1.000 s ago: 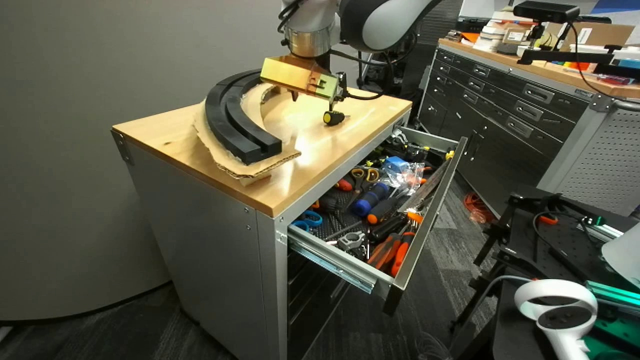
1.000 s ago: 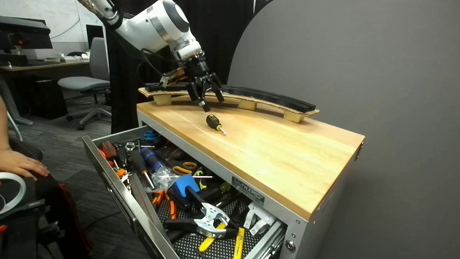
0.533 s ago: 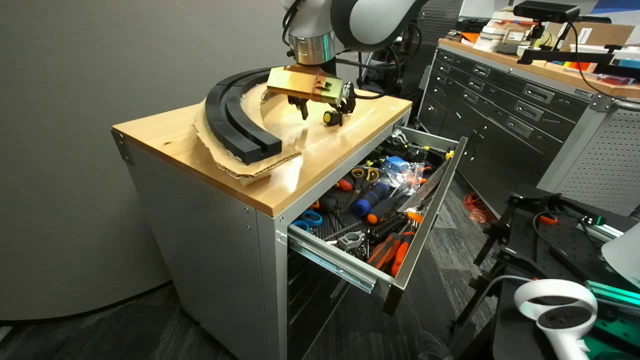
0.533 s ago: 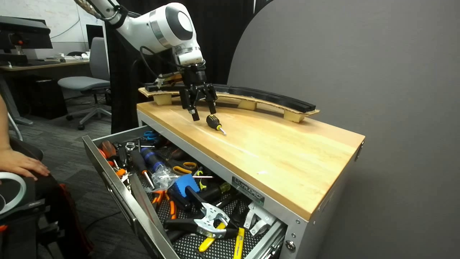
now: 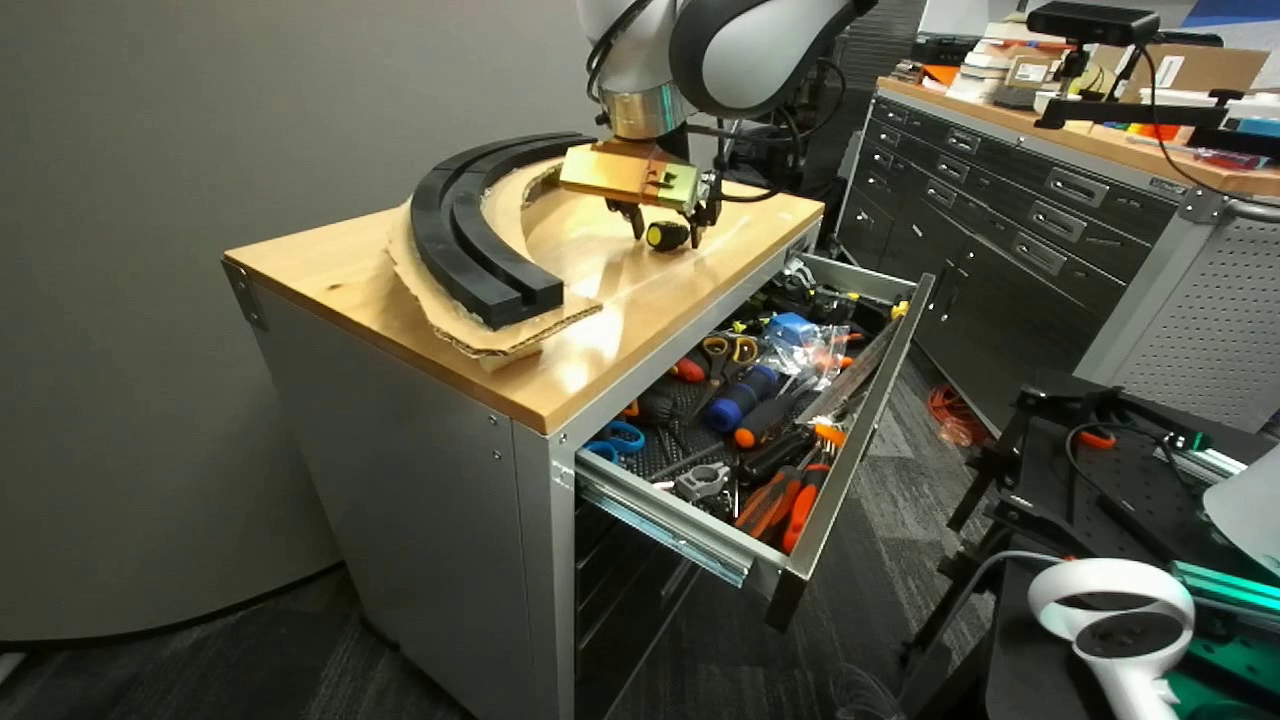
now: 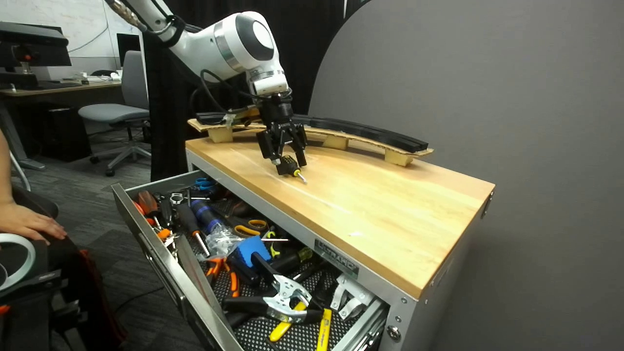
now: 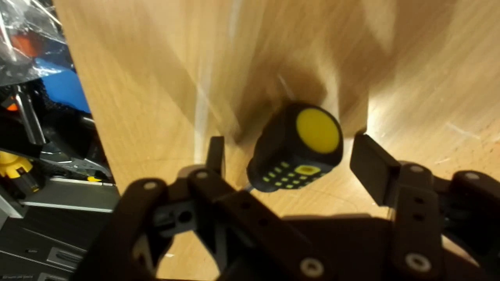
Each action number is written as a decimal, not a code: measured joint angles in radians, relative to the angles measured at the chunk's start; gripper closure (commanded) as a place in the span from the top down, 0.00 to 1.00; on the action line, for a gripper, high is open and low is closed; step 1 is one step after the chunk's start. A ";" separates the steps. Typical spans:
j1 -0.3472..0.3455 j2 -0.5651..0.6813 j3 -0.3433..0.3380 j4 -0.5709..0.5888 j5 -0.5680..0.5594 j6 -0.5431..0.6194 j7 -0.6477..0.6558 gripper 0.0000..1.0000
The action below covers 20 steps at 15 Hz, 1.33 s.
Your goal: Put the screwdriver in the open drawer then close the drawer
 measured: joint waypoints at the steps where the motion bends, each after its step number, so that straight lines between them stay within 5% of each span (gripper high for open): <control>1: 0.000 0.000 -0.006 0.000 -0.004 -0.001 0.000 0.42; 5: 0.002 0.000 -0.008 0.007 -0.005 -0.001 0.001 0.12; 12: 0.000 -0.034 0.023 -0.039 -0.003 0.043 -0.252 0.16; 20: -0.038 -0.266 0.085 -0.372 0.078 0.201 -0.645 0.17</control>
